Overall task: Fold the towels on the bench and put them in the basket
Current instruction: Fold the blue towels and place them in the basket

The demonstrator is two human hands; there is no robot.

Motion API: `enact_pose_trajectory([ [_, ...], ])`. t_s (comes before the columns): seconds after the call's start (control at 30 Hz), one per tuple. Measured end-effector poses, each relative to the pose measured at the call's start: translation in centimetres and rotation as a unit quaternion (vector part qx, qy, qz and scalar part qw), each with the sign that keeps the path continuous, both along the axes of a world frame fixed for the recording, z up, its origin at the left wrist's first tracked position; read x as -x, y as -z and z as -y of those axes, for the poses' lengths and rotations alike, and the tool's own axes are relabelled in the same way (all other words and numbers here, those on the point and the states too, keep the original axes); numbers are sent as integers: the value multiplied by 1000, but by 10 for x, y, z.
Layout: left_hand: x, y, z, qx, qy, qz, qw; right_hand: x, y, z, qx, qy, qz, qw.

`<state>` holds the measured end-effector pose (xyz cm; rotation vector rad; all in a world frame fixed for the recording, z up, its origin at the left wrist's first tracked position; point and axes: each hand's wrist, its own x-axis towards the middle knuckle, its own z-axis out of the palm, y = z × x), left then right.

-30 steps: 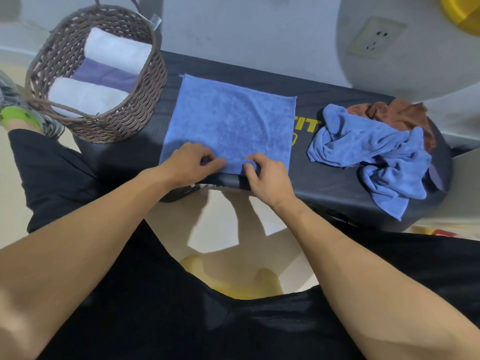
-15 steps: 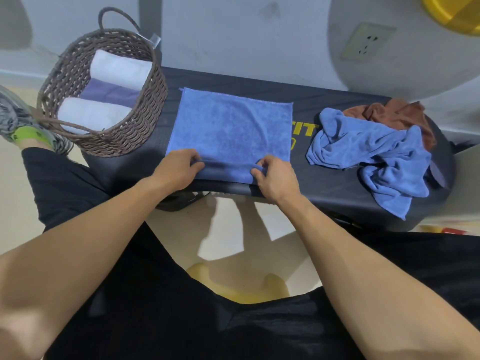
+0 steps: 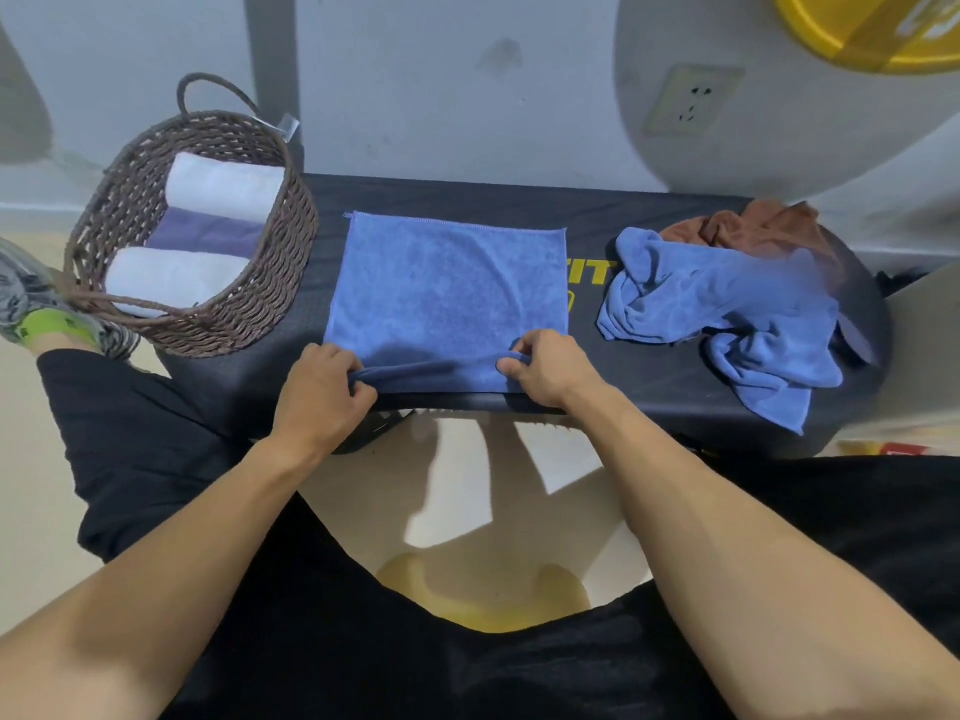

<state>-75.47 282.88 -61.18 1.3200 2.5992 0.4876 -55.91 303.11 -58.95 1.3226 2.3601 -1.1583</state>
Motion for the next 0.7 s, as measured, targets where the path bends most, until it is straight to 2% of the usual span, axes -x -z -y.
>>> enact_pose_trajectory([
  [0.07,4,0,2,-8,4,11,1000,-4,-2,-4,14,-13,11,1000],
  [0.23,3,7,13,-21,88,19,996,-15,-5,-13,26,-31,18,999],
  [0.3,10,9,18,-42,46,69,996,-18,-7,-16,43,-22,21,999],
  [0.43,30,7,21,-53,6,172,984,-24,-15,-31,91,-52,94,990],
  [0.7,44,5,28,-32,32,212,976,-42,-27,-45,273,-5,107,956],
])
